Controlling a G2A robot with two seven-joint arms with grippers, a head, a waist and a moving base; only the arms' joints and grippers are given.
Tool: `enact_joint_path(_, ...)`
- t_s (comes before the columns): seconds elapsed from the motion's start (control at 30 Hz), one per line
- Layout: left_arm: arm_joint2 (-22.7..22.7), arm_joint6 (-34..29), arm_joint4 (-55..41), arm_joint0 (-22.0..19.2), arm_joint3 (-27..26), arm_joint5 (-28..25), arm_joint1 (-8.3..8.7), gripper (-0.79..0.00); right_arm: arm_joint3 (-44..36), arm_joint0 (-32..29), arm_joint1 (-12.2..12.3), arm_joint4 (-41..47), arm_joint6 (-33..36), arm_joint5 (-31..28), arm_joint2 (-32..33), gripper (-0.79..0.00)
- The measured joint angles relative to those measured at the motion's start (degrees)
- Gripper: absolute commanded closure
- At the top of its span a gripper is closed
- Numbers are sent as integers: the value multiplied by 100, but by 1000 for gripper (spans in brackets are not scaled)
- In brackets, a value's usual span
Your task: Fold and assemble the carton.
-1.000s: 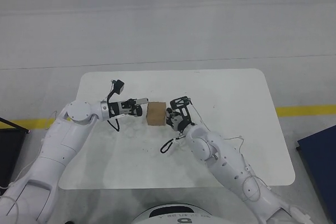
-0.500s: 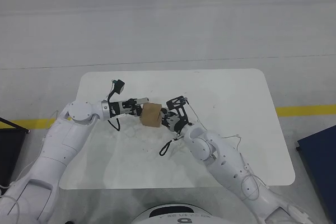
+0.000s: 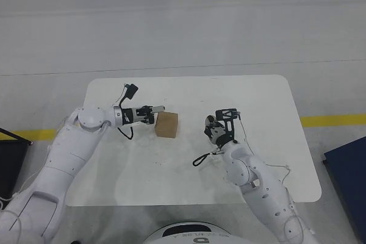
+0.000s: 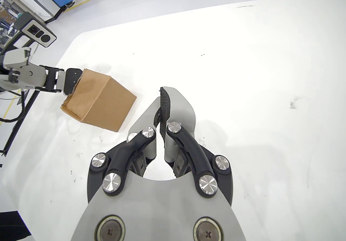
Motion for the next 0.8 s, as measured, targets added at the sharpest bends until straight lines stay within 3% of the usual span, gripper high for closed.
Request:
enact_joint_path(0.2, 336, -222, -441, -178, 49, -91, -199, -785, -693, -593, 74, -142, -326, -12, 388, 0)
enact_joint_path(0.33, 232, -322, -658, -264, 345, -255, -211, -785, -1273, -1221, 149, -231, -803, -143, 891, -6)
enact_joint_path(0.37, 139, -301, -709, -260, 410, -303, -188, -785, -1392, -1379, 167, -245, -983, -211, 1037, -299)
enact_joint_path(0.4, -32, -254, -773, -246, 475, -379, -139, -785, -1536, -1607, 188, -219, -1269, -321, 1256, -785)
enact_joint_path(0.53, -778, -245, -749, -92, 227, -557, 119, -785, -1787, -2195, 227, -73, -2024, -727, 1822, -785)
enact_joint_path(0.57, -909, -250, -705, -65, 145, -556, 157, -785, -1785, -2167, 227, -74, -2002, -701, 1800, -96)
enact_joint_path(0.8, -904, -251, -691, -58, 140, -547, 162, -785, -1776, -2104, 225, -80, -1911, -650, 1754, -540)
